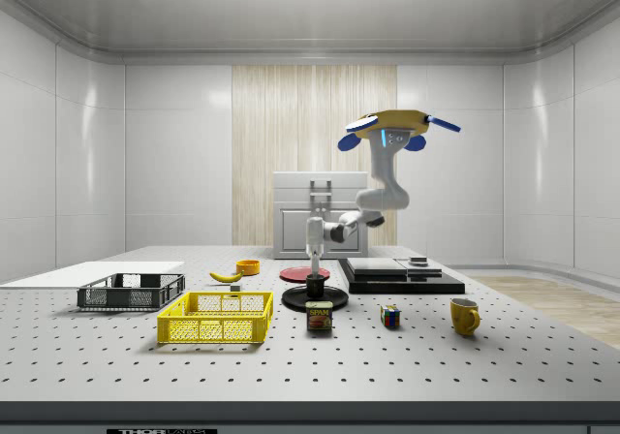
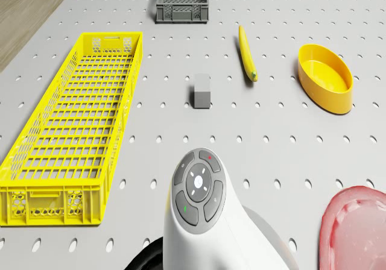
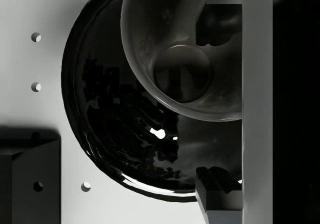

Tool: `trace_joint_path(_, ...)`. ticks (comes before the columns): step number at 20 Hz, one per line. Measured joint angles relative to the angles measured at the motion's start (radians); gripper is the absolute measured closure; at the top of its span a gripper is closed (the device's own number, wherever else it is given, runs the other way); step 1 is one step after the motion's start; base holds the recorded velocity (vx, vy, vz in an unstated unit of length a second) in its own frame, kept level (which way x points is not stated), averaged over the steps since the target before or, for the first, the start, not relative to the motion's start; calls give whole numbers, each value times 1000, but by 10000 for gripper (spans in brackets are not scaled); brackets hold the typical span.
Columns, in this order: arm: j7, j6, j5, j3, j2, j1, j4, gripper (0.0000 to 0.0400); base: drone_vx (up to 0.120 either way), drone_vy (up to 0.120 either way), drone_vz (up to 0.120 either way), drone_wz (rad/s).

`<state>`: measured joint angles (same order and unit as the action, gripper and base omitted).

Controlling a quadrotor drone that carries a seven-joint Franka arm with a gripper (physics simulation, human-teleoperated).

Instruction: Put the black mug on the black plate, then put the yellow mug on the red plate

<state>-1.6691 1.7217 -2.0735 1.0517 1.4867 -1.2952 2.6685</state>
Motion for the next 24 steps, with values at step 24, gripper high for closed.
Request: trace_joint_path(24,10,-35,12,23,-19,21,17,0,-78,102,80,0)
